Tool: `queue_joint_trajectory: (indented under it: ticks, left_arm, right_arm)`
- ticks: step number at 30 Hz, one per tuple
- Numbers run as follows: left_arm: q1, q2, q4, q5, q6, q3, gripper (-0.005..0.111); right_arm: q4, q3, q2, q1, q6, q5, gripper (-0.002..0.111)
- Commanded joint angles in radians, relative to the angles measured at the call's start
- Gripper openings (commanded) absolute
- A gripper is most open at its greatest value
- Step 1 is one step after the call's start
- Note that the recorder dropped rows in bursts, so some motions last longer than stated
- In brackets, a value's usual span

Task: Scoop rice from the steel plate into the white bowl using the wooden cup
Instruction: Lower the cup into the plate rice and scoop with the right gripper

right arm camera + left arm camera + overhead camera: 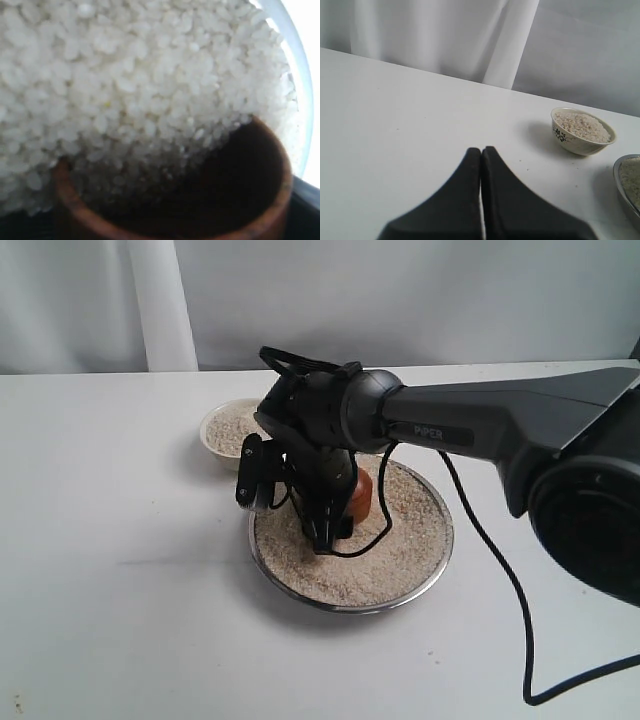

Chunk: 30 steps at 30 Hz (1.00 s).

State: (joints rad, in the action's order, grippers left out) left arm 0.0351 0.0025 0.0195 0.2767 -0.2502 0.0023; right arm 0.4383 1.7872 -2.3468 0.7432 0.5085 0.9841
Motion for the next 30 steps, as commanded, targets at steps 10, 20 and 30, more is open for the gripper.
queue_joint_trajectory:
  ticks: [10,20,30]
  left_arm:
    - [-0.005,-0.003,-0.002,-0.010,-0.004,-0.002,0.000]
    - [-0.005,-0.003,-0.002,-0.010,-0.004,-0.002,0.000]
    - [-0.005,-0.003,-0.002,-0.010,-0.004,-0.002,0.000]
  right_arm:
    - [-0.175,-0.101,0.005,-0.047,-0.014,-0.169,0.000]
    - [-0.288,-0.421,0.166,-0.116,-0.016,-0.561,0.000]
    - [-0.323,-0.599,0.178,-0.147,-0.040,-0.805,0.000]
